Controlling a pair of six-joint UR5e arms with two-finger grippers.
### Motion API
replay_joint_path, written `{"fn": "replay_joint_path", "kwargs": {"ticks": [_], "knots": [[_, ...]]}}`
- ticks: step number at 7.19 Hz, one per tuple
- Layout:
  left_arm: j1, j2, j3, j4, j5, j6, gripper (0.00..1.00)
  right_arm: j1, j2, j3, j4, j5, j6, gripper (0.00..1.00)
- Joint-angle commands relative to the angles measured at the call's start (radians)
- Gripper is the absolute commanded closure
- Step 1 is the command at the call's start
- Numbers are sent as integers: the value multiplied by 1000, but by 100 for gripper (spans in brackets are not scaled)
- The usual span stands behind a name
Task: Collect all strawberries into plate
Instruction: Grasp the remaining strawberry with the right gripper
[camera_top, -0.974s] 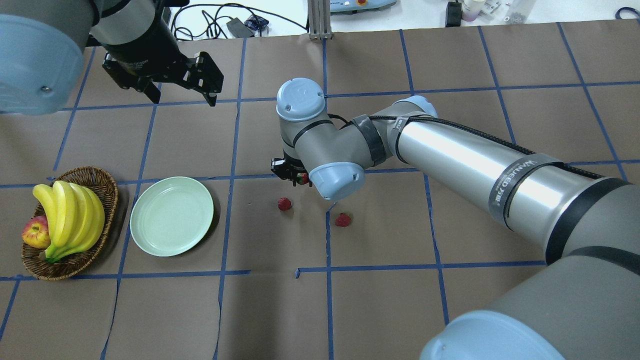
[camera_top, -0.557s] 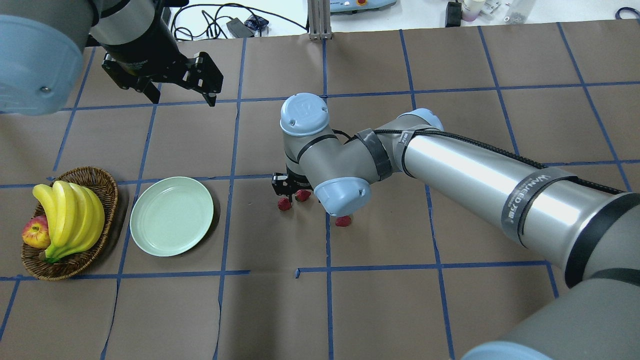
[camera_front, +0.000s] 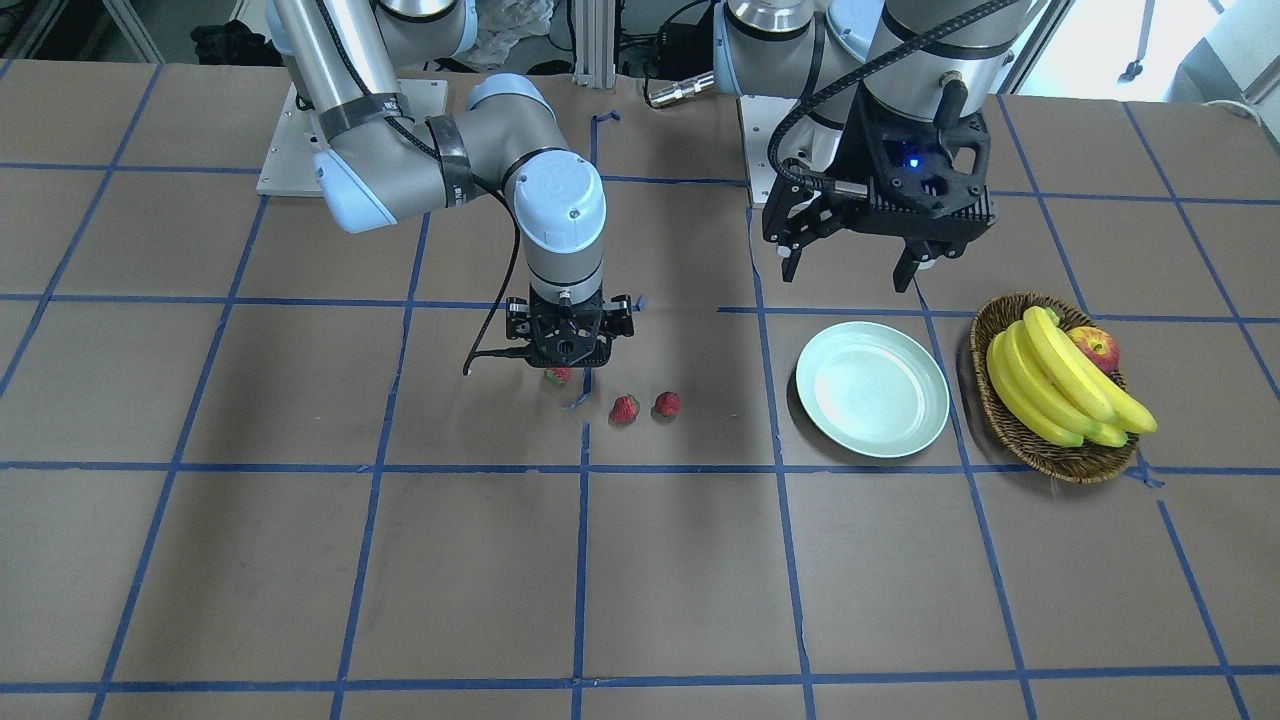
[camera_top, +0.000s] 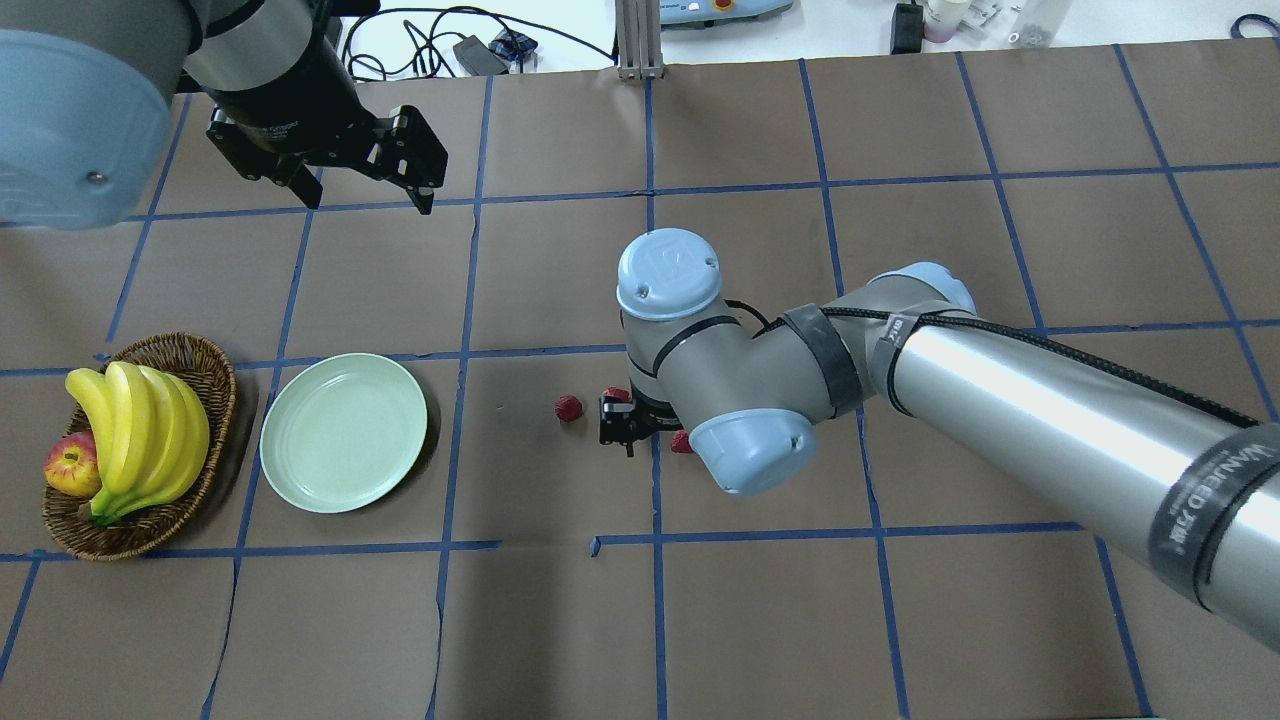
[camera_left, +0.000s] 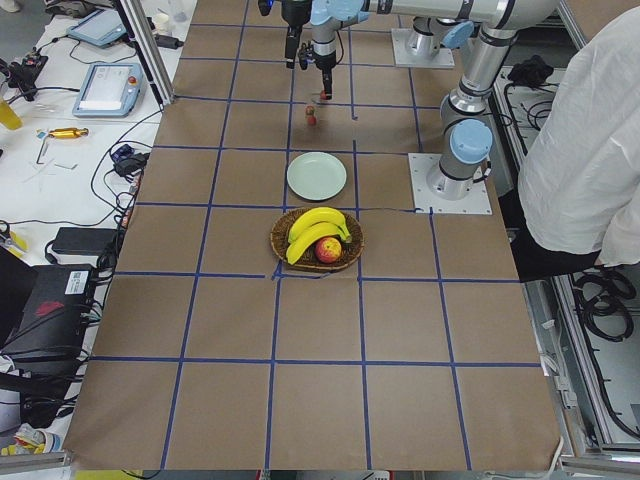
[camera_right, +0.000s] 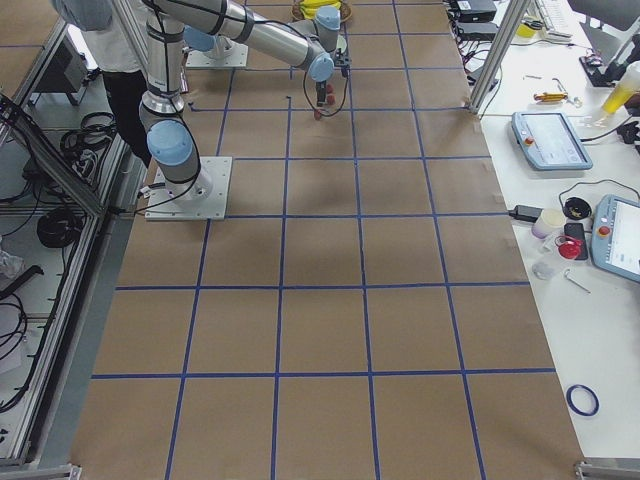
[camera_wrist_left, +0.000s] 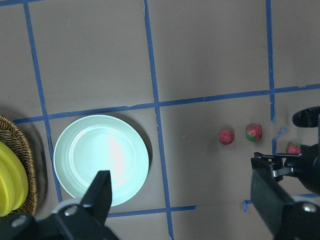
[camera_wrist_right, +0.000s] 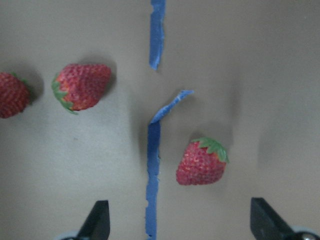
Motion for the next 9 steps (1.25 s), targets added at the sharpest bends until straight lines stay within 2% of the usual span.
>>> {"fn": "replay_joint_path", "kwargs": {"ticks": [1,2,3,4,5,6,7,8,9], "knots": [[0,-2,-2,0,0,1,0,-2,8,39,-54,-15,-2,0],[0,-2,-2,0,0,1,0,-2,15,38,-68,-16,-2,1],[0,-2,-4,0,0,1,0,-7,29,33,-94,-16,-2,9],[0,-2,-4,0,0,1,0,-7,44,38,-120,-16,-2,12],[0,-2,-2,0,0,1,0,-7,51,39,-122,-16,-2,19],[0,-2,-4,-2,0,1,0,-7,51,35,-125,-15,0,49],[0,-2,-4,0,0,1,0,-7,51,35,-126,-25,-5,85],[0,-2,-4,0,0,1,0,-7,51,33,-125,-65,-9,100],[0,-2,-4,0,0,1,0,-7,49,30,-126,-70,-9,100]]}}
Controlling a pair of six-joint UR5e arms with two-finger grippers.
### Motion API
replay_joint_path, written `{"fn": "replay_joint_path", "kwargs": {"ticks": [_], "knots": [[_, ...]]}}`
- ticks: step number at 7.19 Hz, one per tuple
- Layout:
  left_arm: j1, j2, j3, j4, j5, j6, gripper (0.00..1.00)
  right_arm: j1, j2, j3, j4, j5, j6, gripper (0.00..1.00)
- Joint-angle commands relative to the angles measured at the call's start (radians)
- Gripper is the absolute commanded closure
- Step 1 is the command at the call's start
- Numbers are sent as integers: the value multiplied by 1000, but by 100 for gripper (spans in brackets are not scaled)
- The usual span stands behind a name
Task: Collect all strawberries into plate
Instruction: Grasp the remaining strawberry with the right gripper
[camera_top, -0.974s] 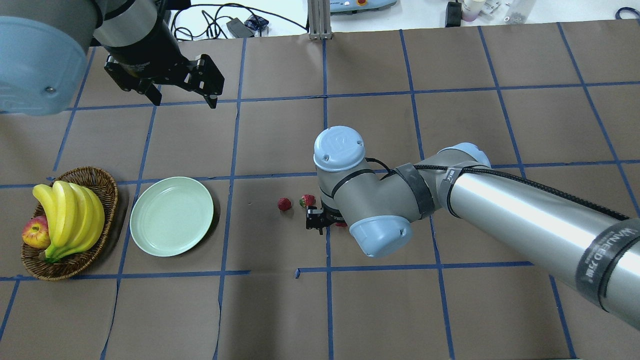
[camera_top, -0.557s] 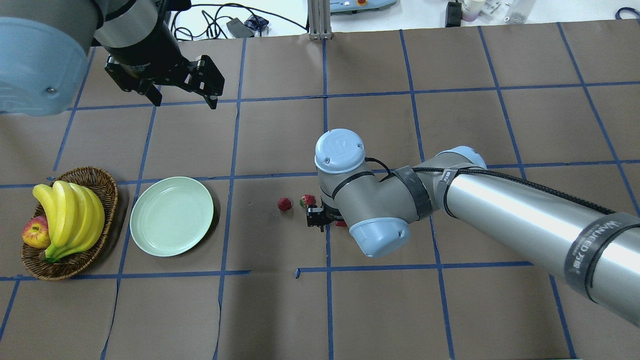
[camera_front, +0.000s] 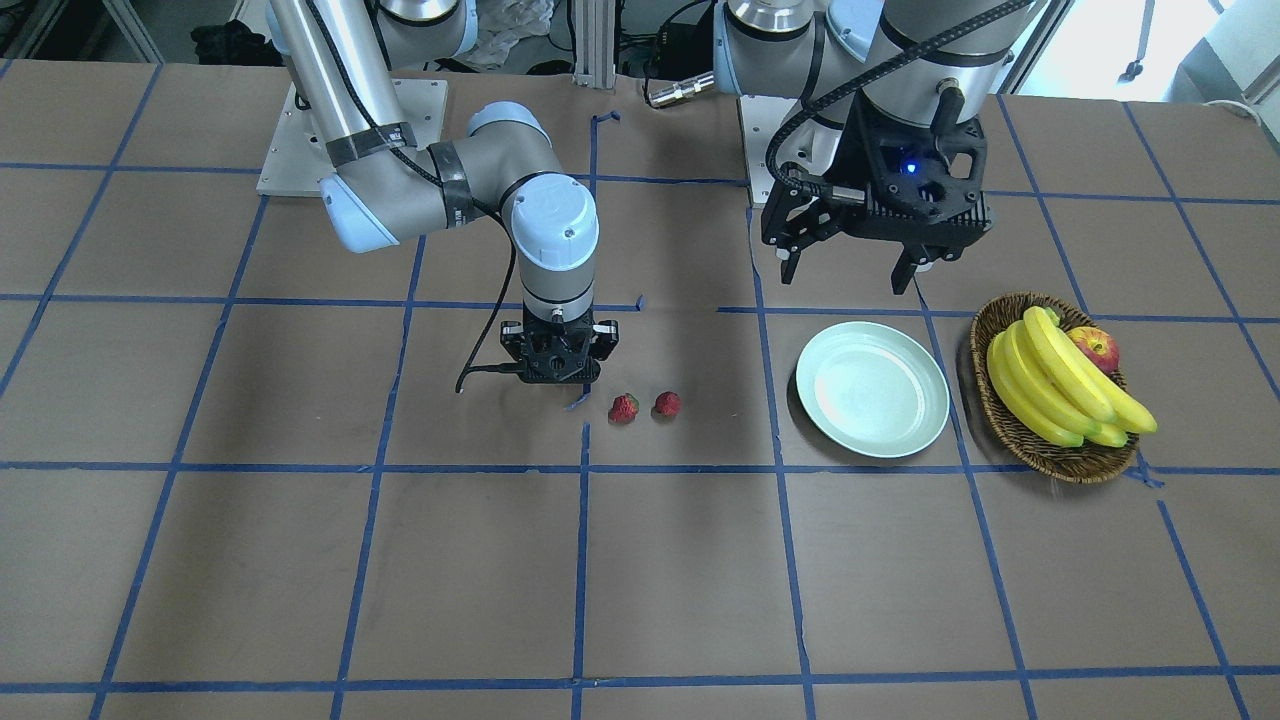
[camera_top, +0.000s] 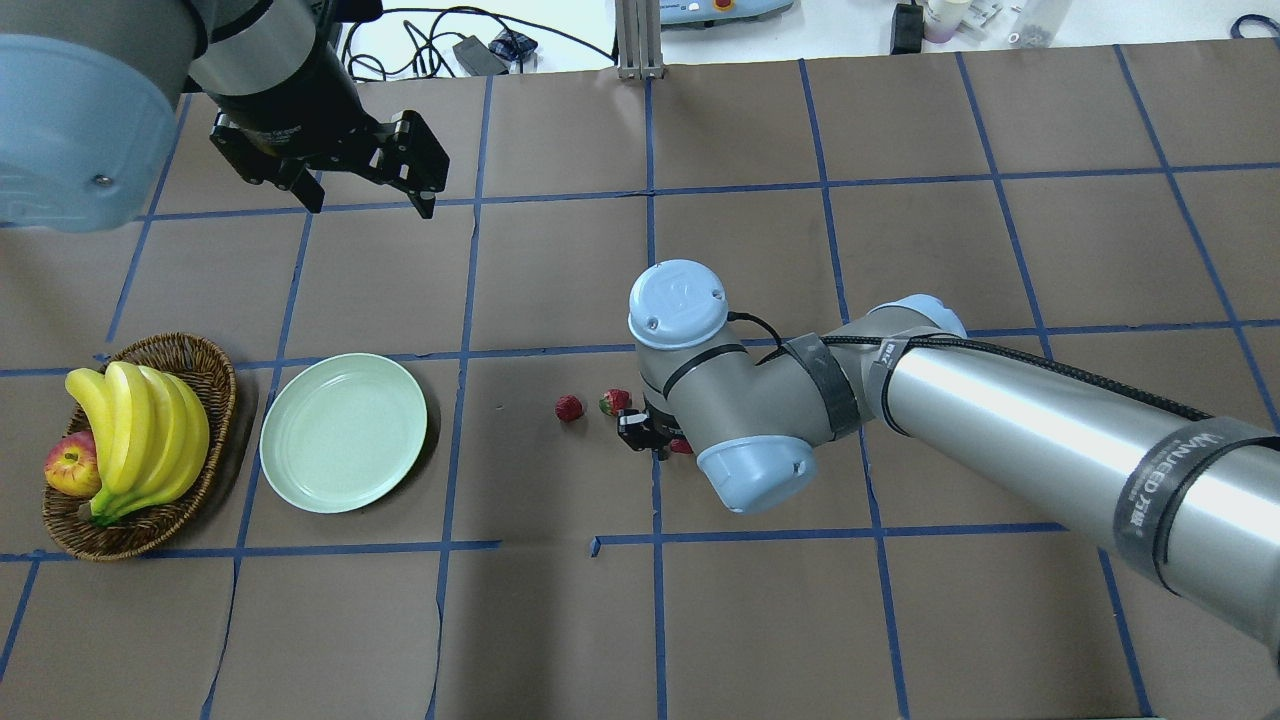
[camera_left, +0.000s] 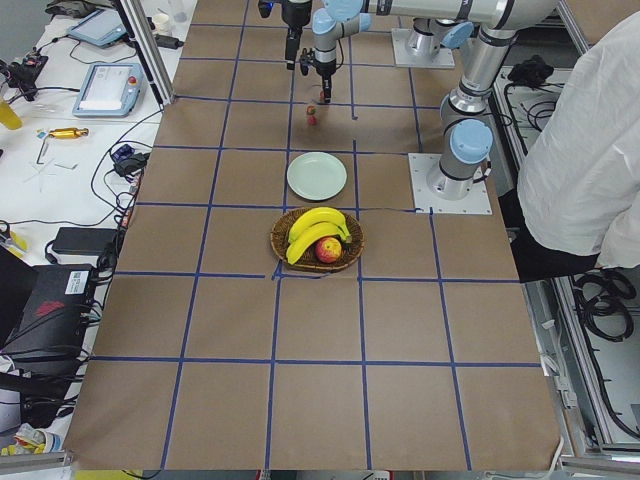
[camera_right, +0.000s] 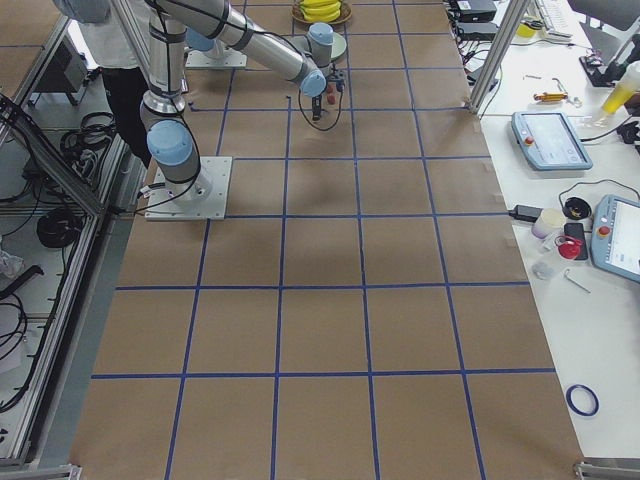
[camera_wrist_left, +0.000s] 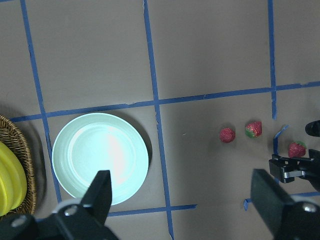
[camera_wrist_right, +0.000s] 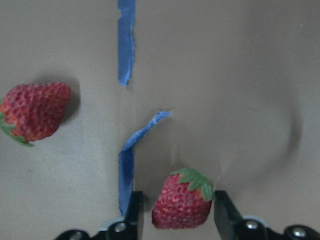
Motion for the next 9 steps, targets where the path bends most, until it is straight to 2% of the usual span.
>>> {"fn": "replay_joint_path", "kwargs": {"ticks": [1,3,4,6,8,9], "knots": [[0,0,0,-1,0,0,0,0,-2,-4,-3,-18,6,100],[0,1,0,0,0,-2,0,18,-15,-82,-4,14,127,100],[0,2,1,0,0,-2,0,62,-18,-125,3,78,213,100],[0,6,1,-1,0,-2,0,138,33,-136,-10,96,257,100],[2,6,1,0,0,-2,0,149,62,-129,-46,125,254,98],[2,5,1,-1,0,-2,0,149,62,-126,-35,114,244,1]]}}
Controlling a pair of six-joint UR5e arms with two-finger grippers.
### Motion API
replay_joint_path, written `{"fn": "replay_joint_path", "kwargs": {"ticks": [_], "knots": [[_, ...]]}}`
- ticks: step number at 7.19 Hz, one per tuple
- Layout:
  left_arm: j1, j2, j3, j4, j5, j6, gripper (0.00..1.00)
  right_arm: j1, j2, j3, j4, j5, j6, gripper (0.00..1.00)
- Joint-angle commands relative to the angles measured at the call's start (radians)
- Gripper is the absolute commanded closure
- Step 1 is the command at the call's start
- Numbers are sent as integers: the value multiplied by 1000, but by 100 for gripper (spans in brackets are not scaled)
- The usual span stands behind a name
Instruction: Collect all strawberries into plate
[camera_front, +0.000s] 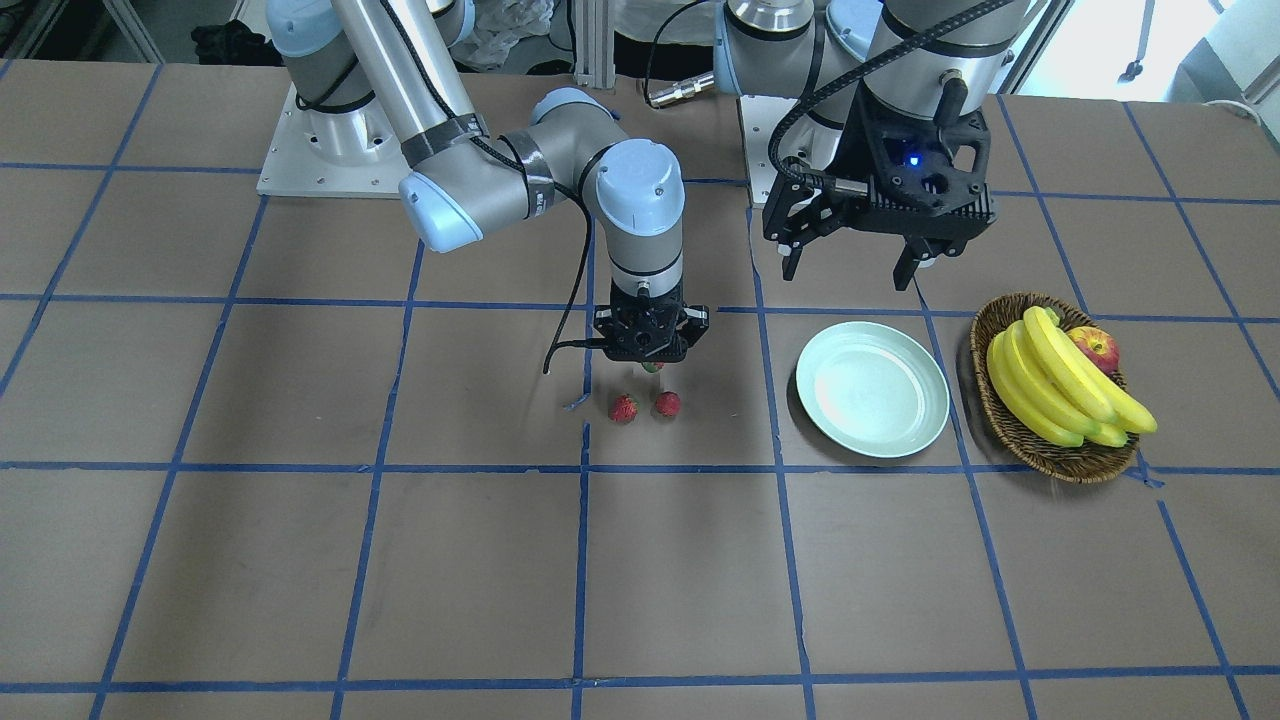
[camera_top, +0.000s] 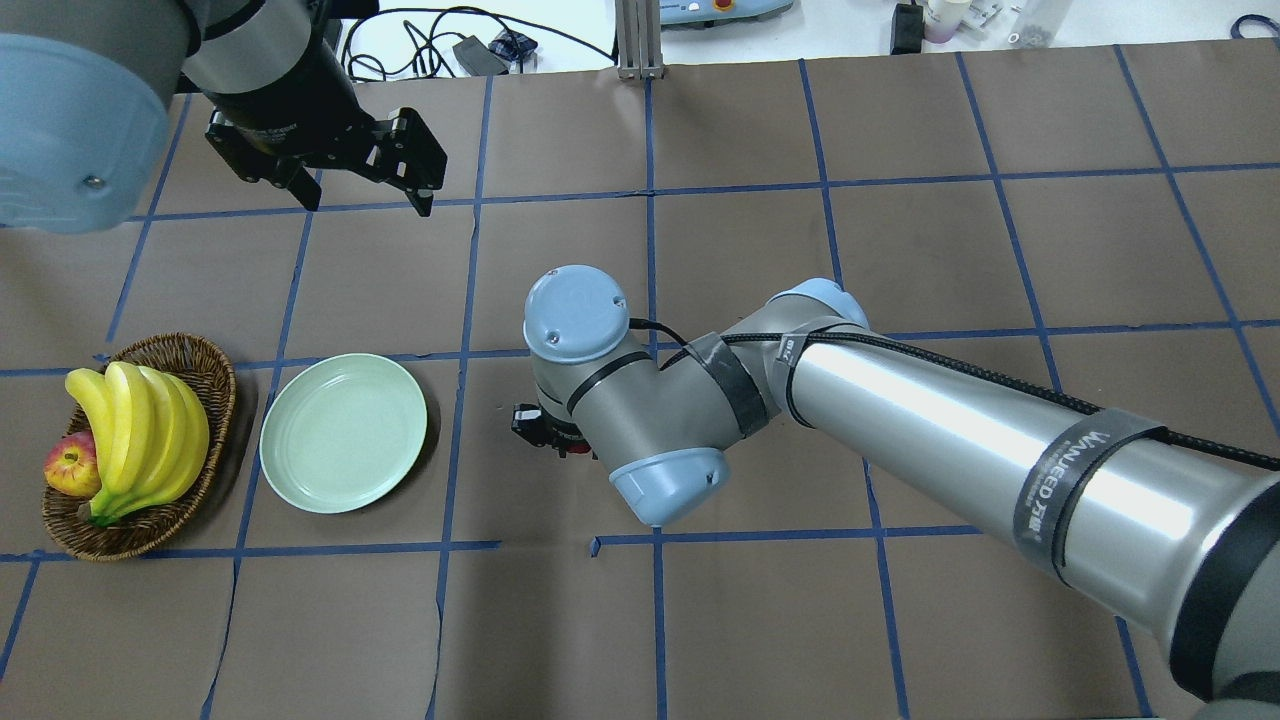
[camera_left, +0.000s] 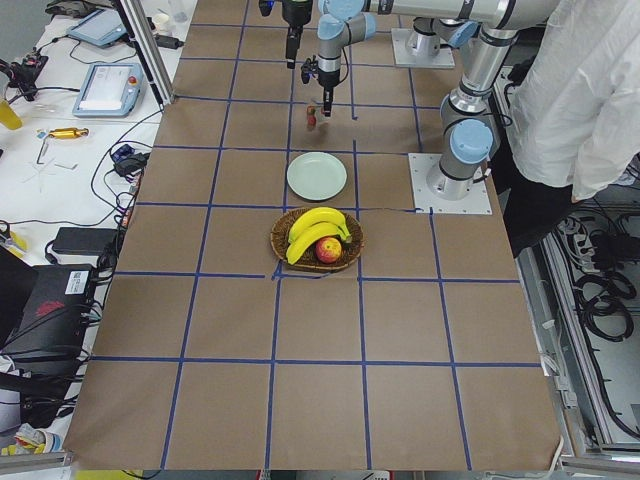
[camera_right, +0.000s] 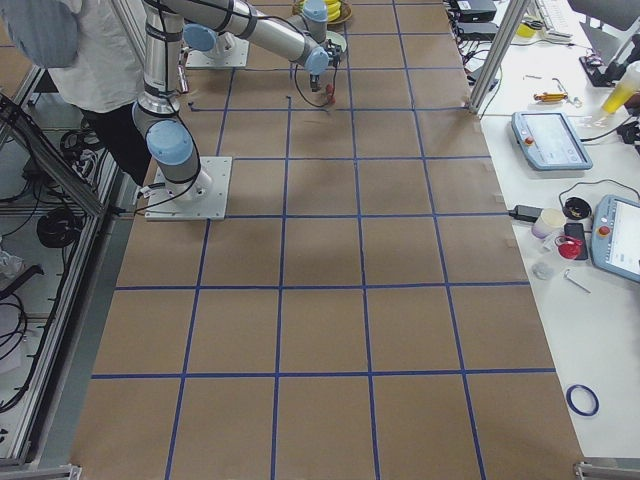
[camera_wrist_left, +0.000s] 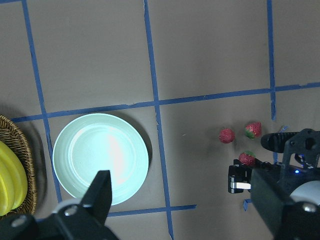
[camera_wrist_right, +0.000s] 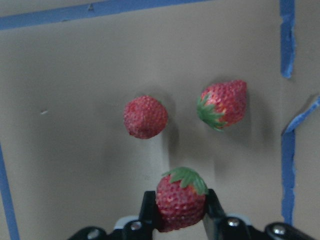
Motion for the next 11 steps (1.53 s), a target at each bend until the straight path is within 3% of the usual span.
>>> {"fn": "replay_joint_path", "kwargs": {"ticks": [1,3,4,5,7,9,10,11], "knots": [[1,-1,0,0,0,0,0,2,0,11,42,-3,-41,0],[1,-1,0,0,2,2,0,-12,-24,12,82,-14,-92,0],[1,-1,0,-1,2,2,0,-44,-73,14,81,-63,-133,0],[2,-4,0,-1,2,2,0,-115,-109,32,88,-119,-195,0],[2,-6,0,0,2,2,0,-320,-210,66,68,-111,-465,0],[2,-7,0,0,2,2,0,-499,-244,-12,216,-85,-674,0],[2,-6,-1,-1,2,2,0,-515,-267,-80,290,-100,-735,0],[2,-7,0,-1,2,2,0,-522,-294,-184,450,-117,-756,0]]}}
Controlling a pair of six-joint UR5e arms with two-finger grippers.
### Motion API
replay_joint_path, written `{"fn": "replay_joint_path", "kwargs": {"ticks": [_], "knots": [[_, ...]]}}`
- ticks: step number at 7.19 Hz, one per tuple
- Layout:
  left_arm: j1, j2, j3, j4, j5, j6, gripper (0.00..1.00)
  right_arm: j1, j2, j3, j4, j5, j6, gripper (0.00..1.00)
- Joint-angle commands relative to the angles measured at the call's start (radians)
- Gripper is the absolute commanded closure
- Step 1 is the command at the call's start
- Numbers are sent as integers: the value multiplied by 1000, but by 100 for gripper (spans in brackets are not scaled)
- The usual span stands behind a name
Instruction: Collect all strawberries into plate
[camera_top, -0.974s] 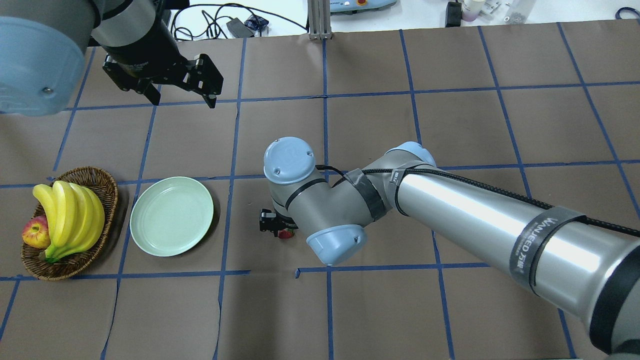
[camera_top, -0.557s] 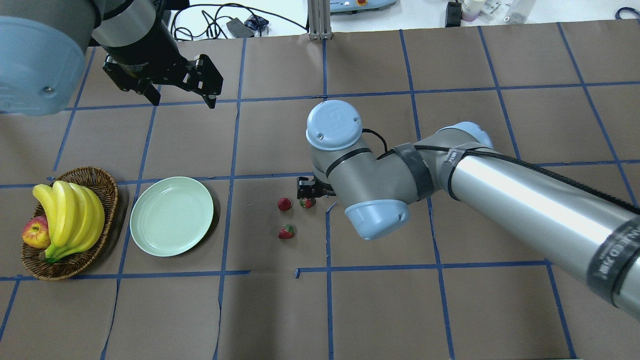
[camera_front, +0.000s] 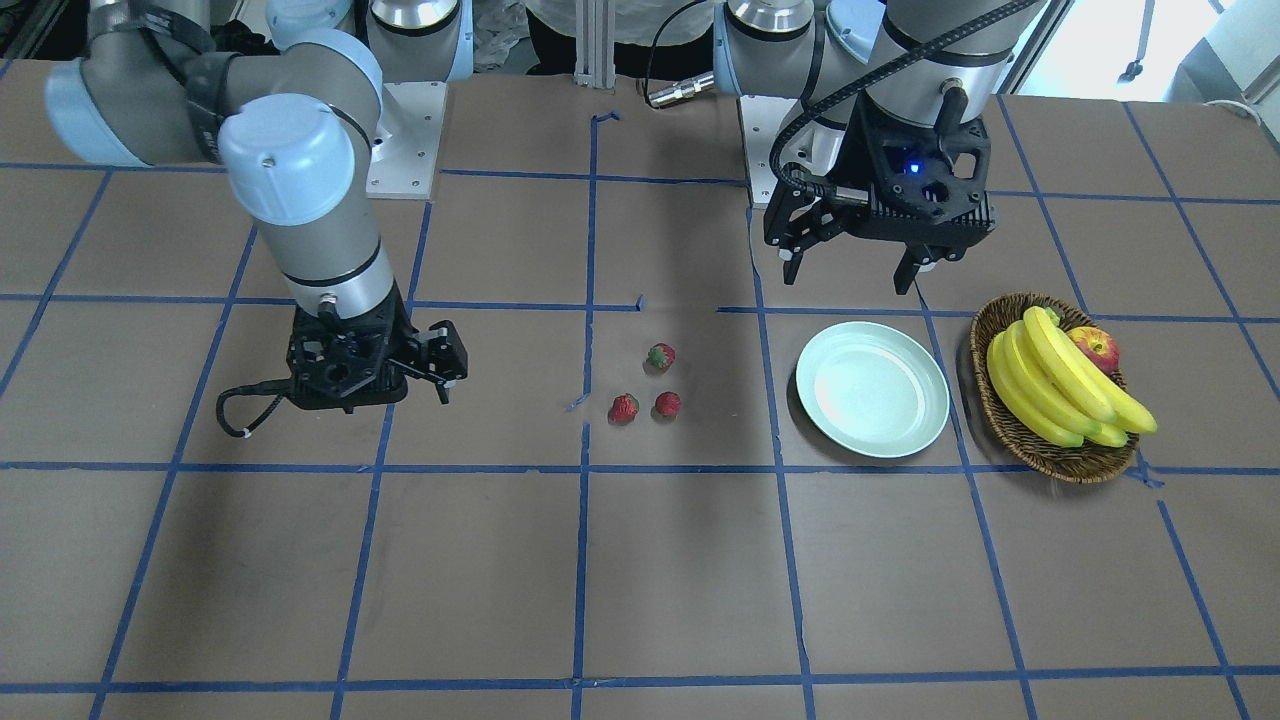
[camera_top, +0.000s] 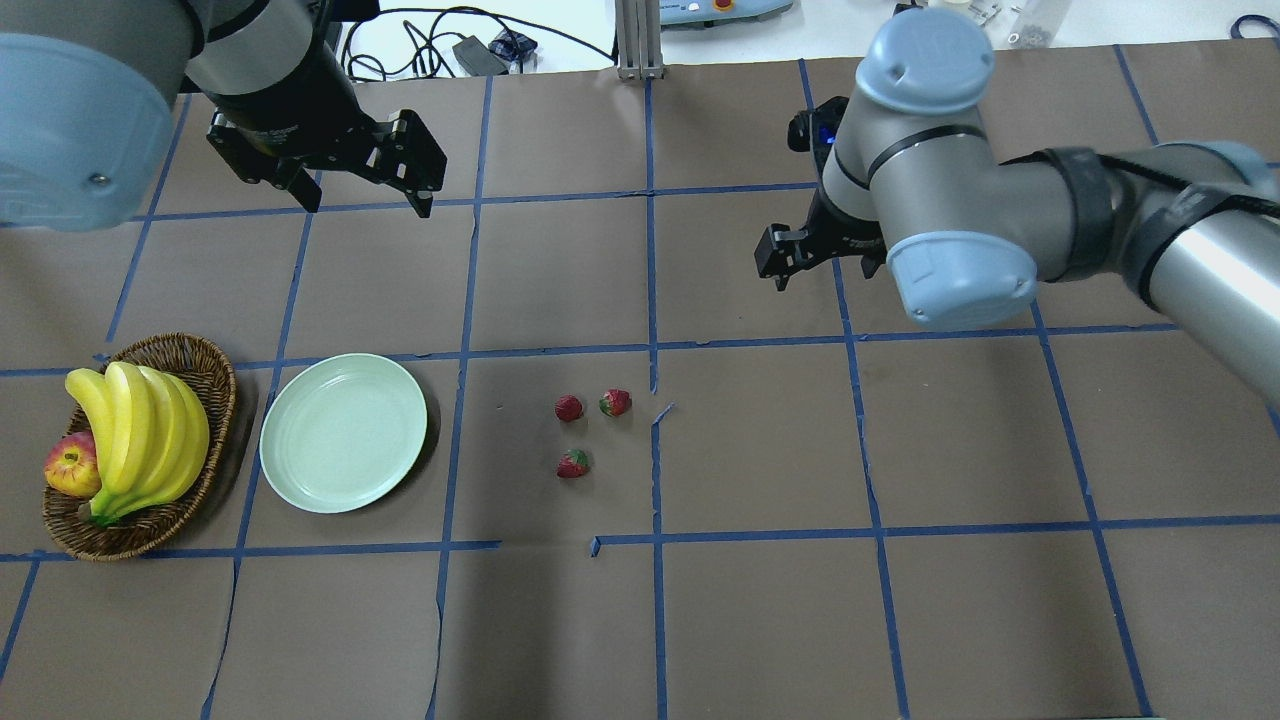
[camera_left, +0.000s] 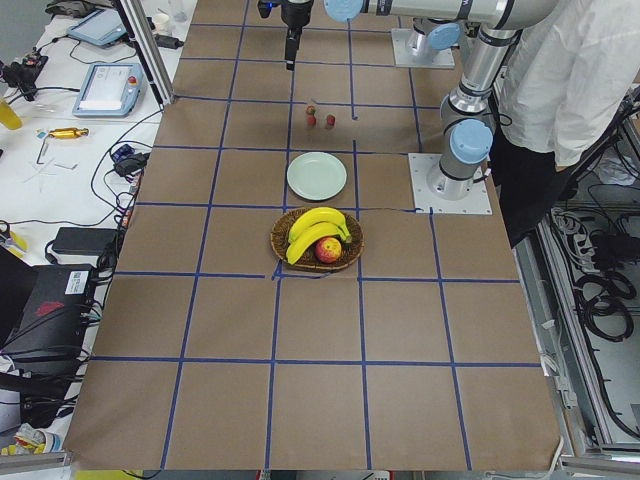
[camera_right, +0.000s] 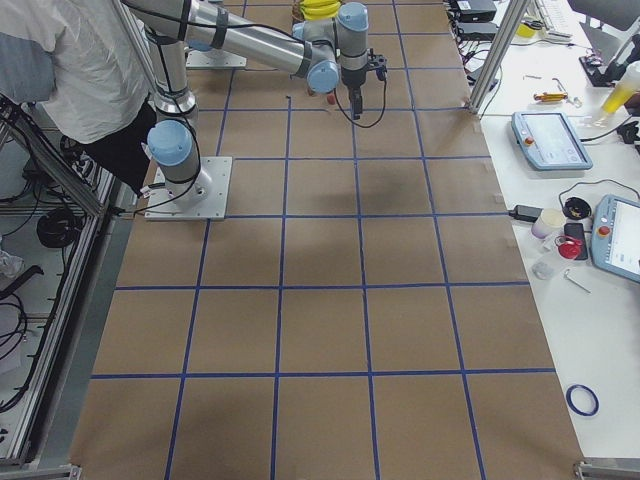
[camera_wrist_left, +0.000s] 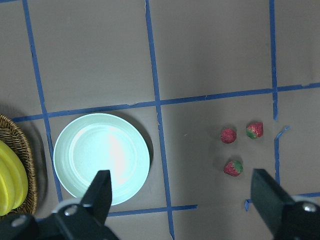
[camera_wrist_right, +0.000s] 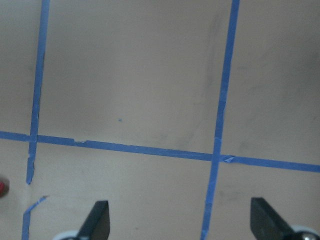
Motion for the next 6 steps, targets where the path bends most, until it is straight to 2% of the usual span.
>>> {"fn": "replay_joint_path", "kwargs": {"ticks": [1,2,4,6], "knots": [[0,1,0,-1,0,0,0,-24,-55,-258,361,-20,-54,0],[-2,1,-1,-1,-2,-2,0,-23,-79,-373,547,-4,-34,0],[-2,1,-1,-1,-2,-2,0,-21,-136,-393,564,-2,-32,0],[-3,1,-1,-1,-3,-5,0,-23,-135,-379,567,-5,-32,0]]}}
